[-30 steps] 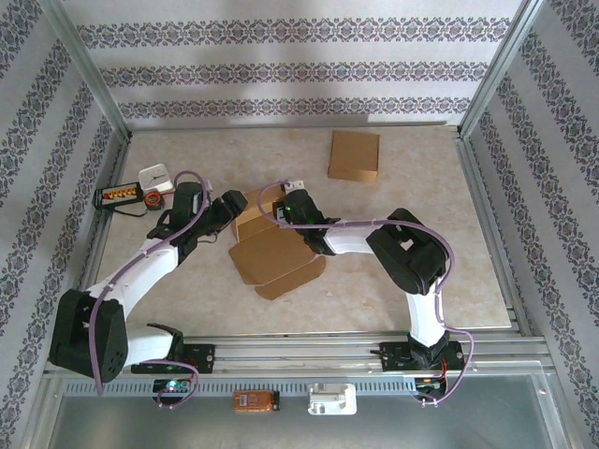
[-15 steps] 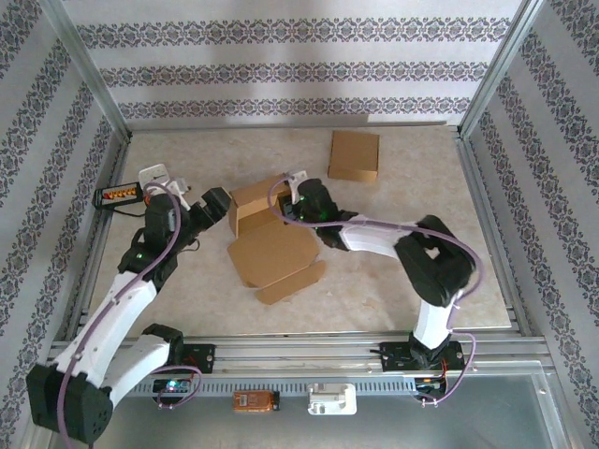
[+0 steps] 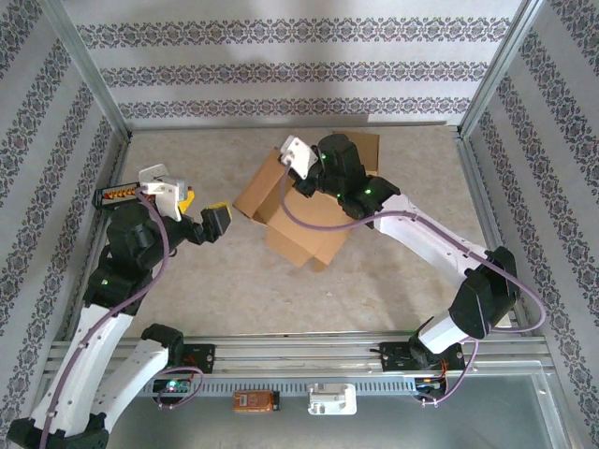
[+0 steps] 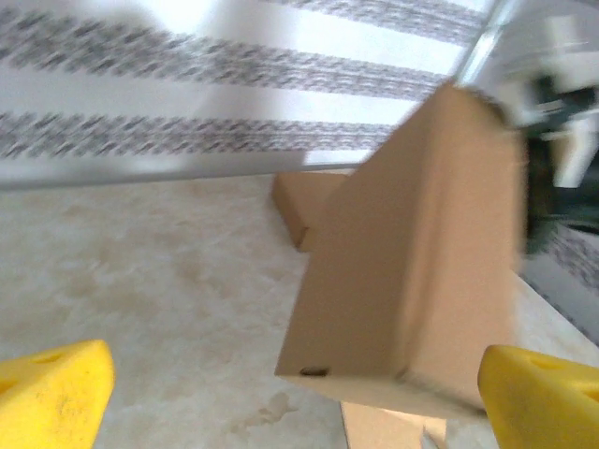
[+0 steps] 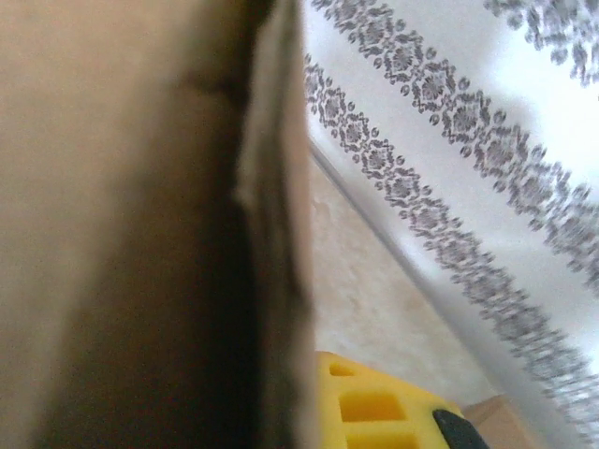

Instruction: Fold the paper box

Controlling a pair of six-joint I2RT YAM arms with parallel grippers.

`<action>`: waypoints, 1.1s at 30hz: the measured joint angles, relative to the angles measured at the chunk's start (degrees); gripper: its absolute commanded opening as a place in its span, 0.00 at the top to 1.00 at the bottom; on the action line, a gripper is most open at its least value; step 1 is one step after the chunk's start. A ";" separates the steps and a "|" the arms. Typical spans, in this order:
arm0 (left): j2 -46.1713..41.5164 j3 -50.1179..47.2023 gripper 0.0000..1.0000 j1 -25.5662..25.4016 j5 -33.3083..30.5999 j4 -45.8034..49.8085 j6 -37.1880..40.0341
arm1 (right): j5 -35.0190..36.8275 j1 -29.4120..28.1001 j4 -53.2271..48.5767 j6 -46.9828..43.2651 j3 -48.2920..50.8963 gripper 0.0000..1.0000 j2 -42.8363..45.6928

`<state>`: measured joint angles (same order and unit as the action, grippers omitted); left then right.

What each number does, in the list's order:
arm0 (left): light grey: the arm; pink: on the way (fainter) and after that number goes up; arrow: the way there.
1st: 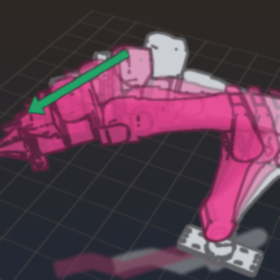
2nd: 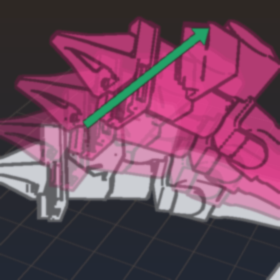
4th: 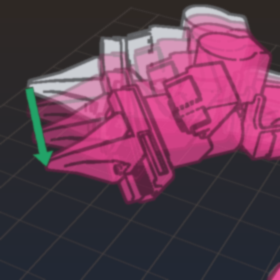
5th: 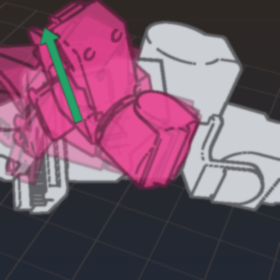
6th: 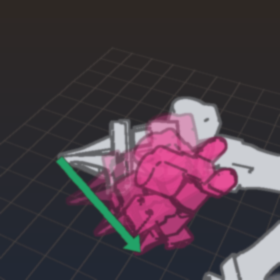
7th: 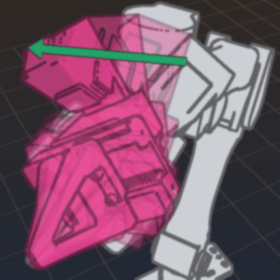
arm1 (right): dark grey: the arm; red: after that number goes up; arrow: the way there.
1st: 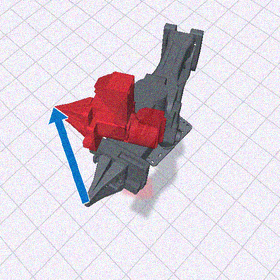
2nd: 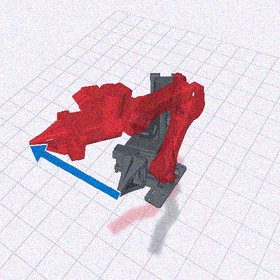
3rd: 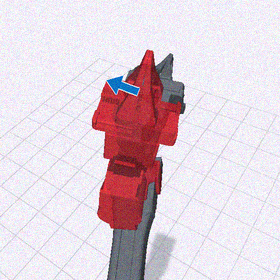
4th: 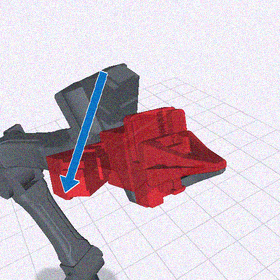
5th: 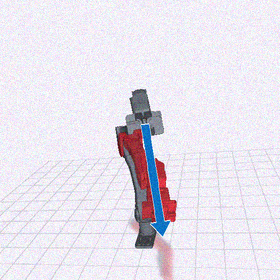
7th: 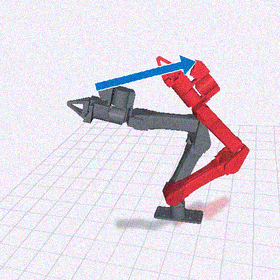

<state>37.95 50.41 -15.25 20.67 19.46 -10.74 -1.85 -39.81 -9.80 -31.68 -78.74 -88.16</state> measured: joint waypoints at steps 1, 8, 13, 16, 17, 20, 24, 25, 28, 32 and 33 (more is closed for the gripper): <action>-0.61 0.09 0.00 -0.81 1.53 0.31 1.68 | 1.55 -0.94 -1.16 -4.63 0.00 0.94 -0.09; -2.60 0.55 0.00 -15.08 5.57 4.61 15.17 | 13.57 -7.74 -5.22 -36.76 2.29 0.89 -6.16; 0.92 3.65 0.00 -23.52 -1.20 13.46 24.33 | 17.05 -8.11 -5.64 -49.24 6.58 0.87 -10.43; 3.80 5.11 0.00 -26.53 -5.35 18.29 28.39 | 18.08 -8.81 -5.46 -53.05 8.55 0.82 -12.28; 4.72 5.25 0.00 -27.45 -6.86 19.82 29.79 | 18.12 -9.25 -5.22 -53.99 9.27 0.81 -12.90; 6.88 4.98 0.00 -29.49 -10.49 23.34 33.22 | 18.10 -10.88 -3.87 -55.12 11.50 0.78 -15.17; 7.48 3.04 0.00 -31.21 -13.11 25.79 37.24 | 18.12 -13.20 -2.86 -55.23 13.92 0.74 -18.60; 7.45 2.60 0.00 -31.50 -13.49 26.27 38.12 | 18.14 -13.88 -2.23 -55.17 14.62 0.73 -19.30; 7.43 1.57 0.00 -32.04 -14.14 26.88 40.19 | 18.93 -15.21 0.02 -54.42 15.82 0.68 -19.69; 7.48 1.36 0.00 -32.06 -14.95 26.95 41.97 | 18.75 -15.47 2.01 -53.29 16.81 0.62 -19.43; 7.56 1.36 0.00 -32.06 -15.06 26.95 42.16 | 18.51 -15.47 2.08 -52.96 17.07 0.61 -19.15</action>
<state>45.52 51.77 -47.31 5.61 46.41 31.42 16.67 -55.29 -7.73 -84.64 -61.67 -107.31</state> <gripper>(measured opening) 0.996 0.369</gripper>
